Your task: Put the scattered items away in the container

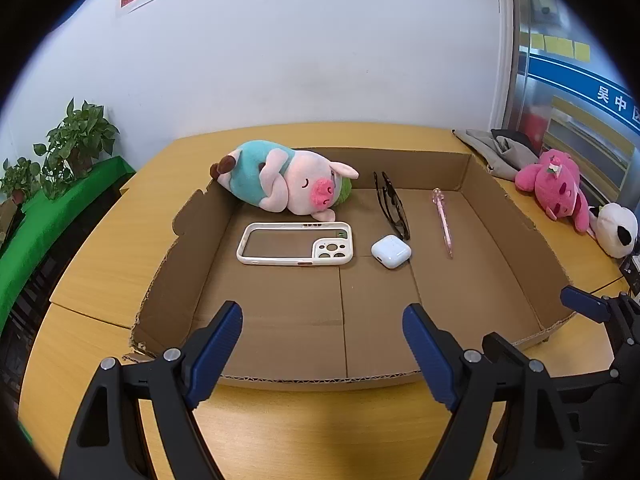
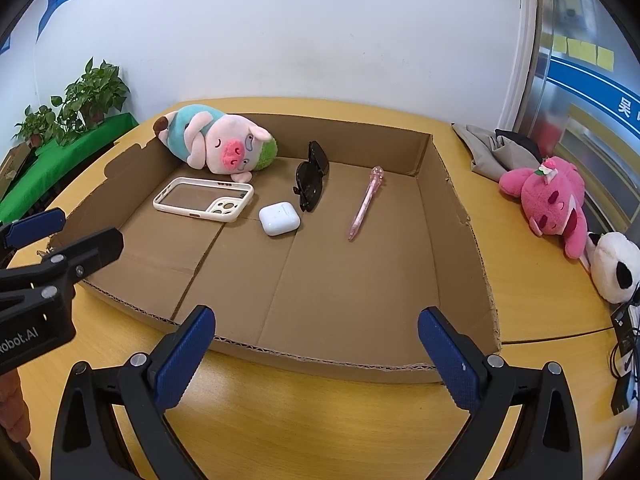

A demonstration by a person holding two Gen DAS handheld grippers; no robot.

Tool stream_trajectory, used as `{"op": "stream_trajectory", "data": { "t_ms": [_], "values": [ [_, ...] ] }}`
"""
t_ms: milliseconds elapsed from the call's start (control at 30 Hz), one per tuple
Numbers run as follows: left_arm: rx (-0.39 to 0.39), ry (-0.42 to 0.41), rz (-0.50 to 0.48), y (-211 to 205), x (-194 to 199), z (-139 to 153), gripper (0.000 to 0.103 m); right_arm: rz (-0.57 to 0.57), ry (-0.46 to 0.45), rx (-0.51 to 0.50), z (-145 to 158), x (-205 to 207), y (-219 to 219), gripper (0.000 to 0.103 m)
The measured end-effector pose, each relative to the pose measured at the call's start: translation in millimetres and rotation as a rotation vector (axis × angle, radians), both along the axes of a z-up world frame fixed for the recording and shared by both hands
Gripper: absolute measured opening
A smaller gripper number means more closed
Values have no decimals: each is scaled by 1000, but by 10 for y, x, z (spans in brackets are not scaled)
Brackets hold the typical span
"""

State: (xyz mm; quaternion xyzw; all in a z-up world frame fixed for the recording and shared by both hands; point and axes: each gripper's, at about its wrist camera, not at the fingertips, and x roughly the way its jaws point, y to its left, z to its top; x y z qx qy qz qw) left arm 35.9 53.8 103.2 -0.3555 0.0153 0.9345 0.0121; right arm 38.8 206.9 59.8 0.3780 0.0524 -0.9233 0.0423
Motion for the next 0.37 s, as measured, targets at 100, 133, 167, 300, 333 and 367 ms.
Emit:
{"op": "stream_trajectory", "data": {
  "t_ms": [100,133,167,300,333,367],
  "values": [
    [5,-4,-3,6,-11,1,82,-1,3,-3,10,2,9,103],
    [3,-6,-3,12,-12,-2,82,-1,4,-3,14,2,10,103],
    [0,-8,-2,21,-14,-9,82,1,5,-4,15,0,12,103],
    [-39,-30,12,55,-28,-56,82,0,5,-10,13,6,24,103],
    [-43,-30,9,59,-28,-63,82,2,4,-10,10,7,25,103],
    [-42,-28,6,62,-27,-65,82,2,4,-9,7,7,26,103]
  ]
}}
